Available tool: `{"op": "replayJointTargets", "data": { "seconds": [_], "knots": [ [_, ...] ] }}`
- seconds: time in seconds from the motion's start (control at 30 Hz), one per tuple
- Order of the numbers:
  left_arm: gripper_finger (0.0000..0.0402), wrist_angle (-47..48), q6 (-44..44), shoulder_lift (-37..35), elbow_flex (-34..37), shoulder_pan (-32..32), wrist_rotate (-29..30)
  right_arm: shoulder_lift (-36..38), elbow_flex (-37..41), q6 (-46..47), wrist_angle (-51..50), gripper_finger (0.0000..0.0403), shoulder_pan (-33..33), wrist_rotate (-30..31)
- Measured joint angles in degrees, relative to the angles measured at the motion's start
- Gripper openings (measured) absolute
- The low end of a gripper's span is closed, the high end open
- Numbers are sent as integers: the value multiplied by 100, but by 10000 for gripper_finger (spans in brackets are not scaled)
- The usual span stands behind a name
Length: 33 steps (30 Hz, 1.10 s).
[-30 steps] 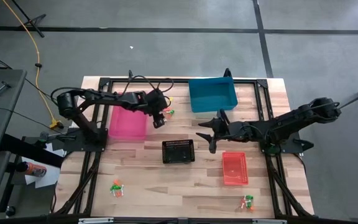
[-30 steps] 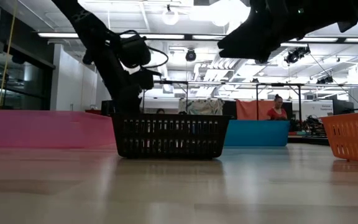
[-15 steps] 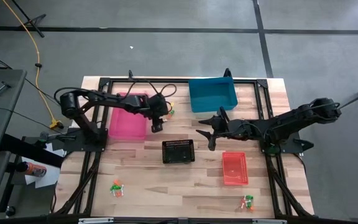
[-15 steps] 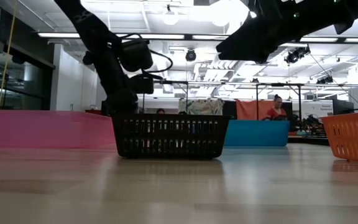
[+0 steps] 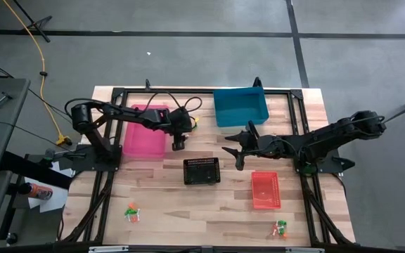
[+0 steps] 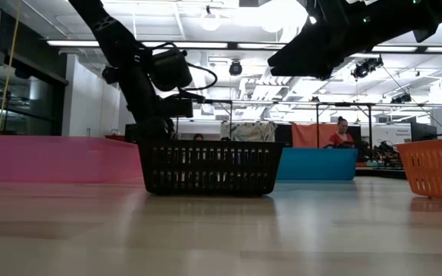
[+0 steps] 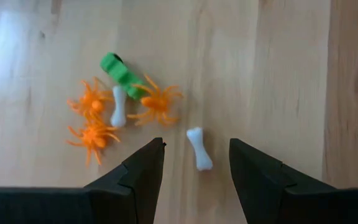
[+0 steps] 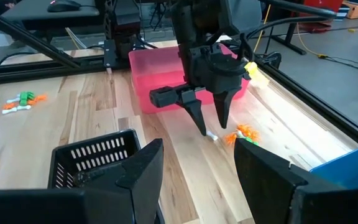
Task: Sort Halloween decoration
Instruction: Put the white bone toy into the blue bin
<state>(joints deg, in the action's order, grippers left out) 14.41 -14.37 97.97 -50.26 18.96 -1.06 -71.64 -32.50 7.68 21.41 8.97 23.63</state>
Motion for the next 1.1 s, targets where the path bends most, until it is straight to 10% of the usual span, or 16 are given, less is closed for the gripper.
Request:
{"op": "replayJointTargets", "data": {
  "seconds": [1.1],
  "knots": [
    [108, 423, 231, 165, 4, -151, 279, 0, 0, 450, -324, 193, 4, -3]
  ]
}}
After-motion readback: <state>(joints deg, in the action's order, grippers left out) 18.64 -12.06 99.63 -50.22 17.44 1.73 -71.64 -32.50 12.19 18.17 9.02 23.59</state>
